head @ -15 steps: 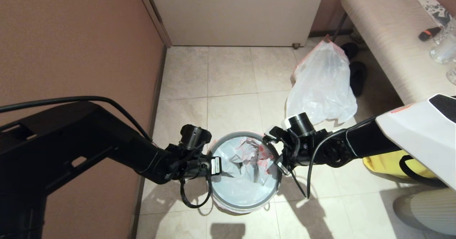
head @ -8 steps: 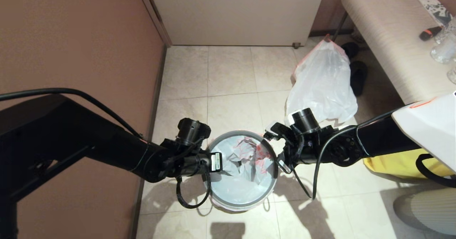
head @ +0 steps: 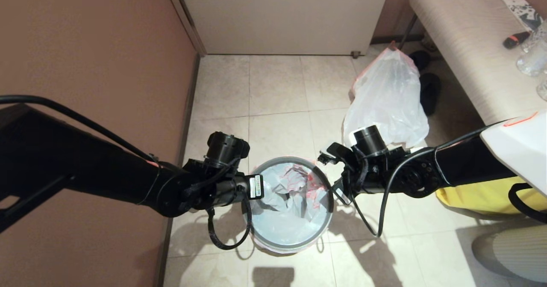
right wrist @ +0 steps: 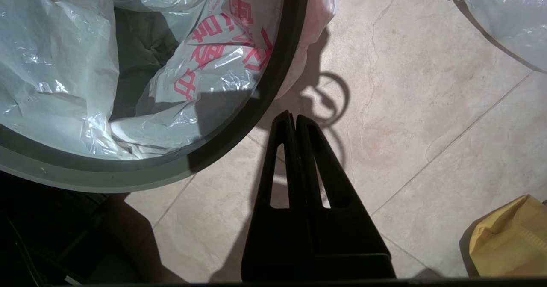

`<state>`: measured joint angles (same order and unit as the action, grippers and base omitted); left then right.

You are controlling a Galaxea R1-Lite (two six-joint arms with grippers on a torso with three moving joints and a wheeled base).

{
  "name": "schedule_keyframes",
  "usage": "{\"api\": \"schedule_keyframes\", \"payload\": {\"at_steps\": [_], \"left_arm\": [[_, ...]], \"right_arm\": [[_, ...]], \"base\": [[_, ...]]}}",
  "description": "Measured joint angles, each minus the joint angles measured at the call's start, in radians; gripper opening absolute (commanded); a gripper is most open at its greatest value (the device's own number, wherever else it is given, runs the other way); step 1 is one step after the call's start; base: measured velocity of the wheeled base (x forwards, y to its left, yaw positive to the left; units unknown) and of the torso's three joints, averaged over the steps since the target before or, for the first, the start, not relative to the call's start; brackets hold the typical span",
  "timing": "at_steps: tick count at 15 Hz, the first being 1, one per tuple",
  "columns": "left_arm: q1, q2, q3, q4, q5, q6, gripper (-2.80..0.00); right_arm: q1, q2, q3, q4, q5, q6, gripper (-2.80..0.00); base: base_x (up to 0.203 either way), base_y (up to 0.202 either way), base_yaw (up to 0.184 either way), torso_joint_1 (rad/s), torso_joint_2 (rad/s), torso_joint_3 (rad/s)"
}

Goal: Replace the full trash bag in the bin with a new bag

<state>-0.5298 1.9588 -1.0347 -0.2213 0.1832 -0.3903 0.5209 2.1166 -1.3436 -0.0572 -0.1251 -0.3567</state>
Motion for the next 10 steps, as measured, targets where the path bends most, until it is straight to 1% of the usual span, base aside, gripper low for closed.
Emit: {"api": "schedule_keyframes", "payload": {"at_steps": [3,4,5,6,7,9,10], "left_arm": [[0.03,-0.018,0.003,0.002,-0.001,-0.011,-2.8],[0.036,-0.022,-0.001,0.0,0.0,-0.03,-2.8],[0.039,-0.022,-0.025,0.001,0.001,-0.054,-2.8],[0.04,-0.014,-0.061,0.012,0.002,-0.062,-2.8],[0.044,-0.004,-0.109,0.033,0.003,-0.057,-2.8],[0.054,-0.004,-0.169,0.104,0.006,-0.018,-2.8],[0.077,-0.006,-0.187,0.115,0.014,-0.01,-2.8]], "right_arm": [[0.003,0.0,-0.001,0.0,0.002,0.001,-2.8],[0.003,0.004,-0.005,-0.002,0.001,0.001,-2.8],[0.003,0.015,-0.015,-0.005,0.0,0.002,-2.8],[-0.002,0.033,-0.034,-0.013,0.0,0.006,-2.8],[-0.014,0.06,-0.069,-0.025,0.001,0.018,-2.8],[-0.038,0.095,-0.131,-0.035,0.001,0.06,-2.8],[-0.042,0.095,-0.161,-0.036,0.0,0.077,-2.8]], "base": [[0.0,0.0,0.0,0.0,0.0,0.0],[0.0,0.0,0.0,0.0,0.0,0.0],[0.0,0.0,0.0,0.0,0.0,0.0],[0.0,0.0,0.0,0.0,0.0,0.0],[0.0,0.0,0.0,0.0,0.0,0.0],[0.0,0.0,0.0,0.0,0.0,0.0],[0.0,0.0,0.0,0.0,0.0,0.0]]}}
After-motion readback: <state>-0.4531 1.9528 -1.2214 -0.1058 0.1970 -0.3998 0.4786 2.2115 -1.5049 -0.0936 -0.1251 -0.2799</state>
